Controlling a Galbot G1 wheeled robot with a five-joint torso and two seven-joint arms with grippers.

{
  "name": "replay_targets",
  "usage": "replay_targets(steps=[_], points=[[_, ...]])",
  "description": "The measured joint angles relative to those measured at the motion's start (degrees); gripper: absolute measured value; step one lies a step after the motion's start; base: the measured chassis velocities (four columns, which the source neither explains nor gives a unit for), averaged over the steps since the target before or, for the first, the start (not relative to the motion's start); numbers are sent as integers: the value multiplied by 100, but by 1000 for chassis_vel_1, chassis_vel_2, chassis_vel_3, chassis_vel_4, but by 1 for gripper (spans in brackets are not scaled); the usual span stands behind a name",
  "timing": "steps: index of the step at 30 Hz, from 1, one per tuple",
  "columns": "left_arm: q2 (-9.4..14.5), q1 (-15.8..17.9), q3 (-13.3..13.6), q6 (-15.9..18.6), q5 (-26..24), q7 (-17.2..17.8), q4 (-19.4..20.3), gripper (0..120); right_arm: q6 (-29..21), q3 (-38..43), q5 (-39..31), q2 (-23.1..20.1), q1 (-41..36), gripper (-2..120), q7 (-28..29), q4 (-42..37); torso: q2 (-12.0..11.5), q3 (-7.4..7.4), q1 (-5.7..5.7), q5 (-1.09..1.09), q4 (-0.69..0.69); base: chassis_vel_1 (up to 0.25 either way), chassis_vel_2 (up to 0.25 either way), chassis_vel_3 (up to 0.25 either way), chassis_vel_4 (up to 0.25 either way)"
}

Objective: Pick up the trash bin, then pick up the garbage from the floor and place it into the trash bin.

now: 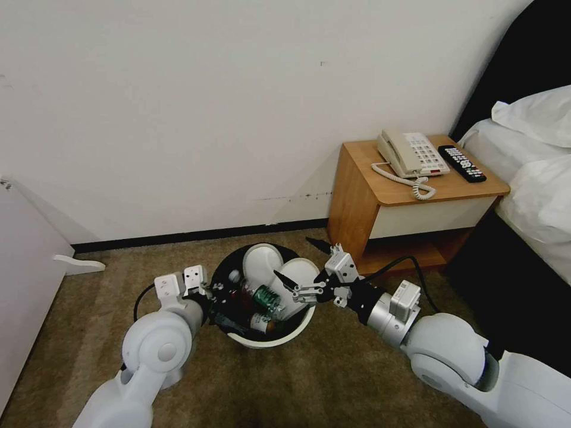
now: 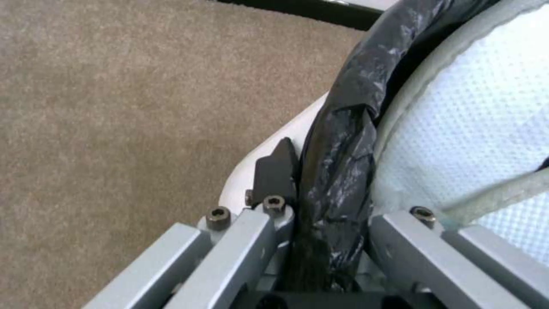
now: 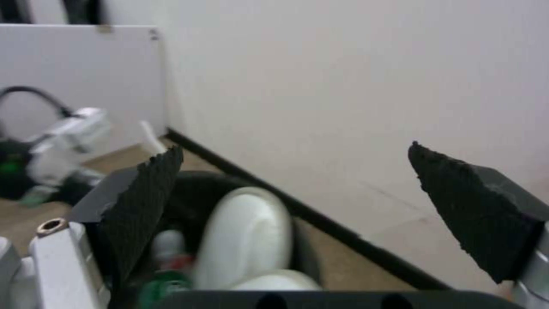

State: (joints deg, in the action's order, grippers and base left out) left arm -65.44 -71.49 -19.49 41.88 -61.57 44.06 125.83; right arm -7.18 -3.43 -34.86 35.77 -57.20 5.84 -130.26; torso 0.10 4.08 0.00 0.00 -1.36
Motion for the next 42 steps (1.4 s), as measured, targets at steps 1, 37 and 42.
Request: replay_targets(steps=[1, 37, 42], points=[[-6, -66, -24, -2, 24, -1, 55, 5, 29, 114, 55, -6, -47, 100, 25, -8, 0, 0, 0, 0, 0, 0, 0, 0, 0], [71, -288, -80, -3, 106, 38, 300, 5, 136, 4502, 934, 941, -3578, 100, 293, -872, 0, 0, 0, 1, 0, 0, 0, 0, 0], [78, -307, -82, -3, 129, 38, 295, 5, 268, 4808, 1470, 1306, -4033, 100, 155, -980, 0, 0, 0, 0, 1, 0, 0, 0, 0]])
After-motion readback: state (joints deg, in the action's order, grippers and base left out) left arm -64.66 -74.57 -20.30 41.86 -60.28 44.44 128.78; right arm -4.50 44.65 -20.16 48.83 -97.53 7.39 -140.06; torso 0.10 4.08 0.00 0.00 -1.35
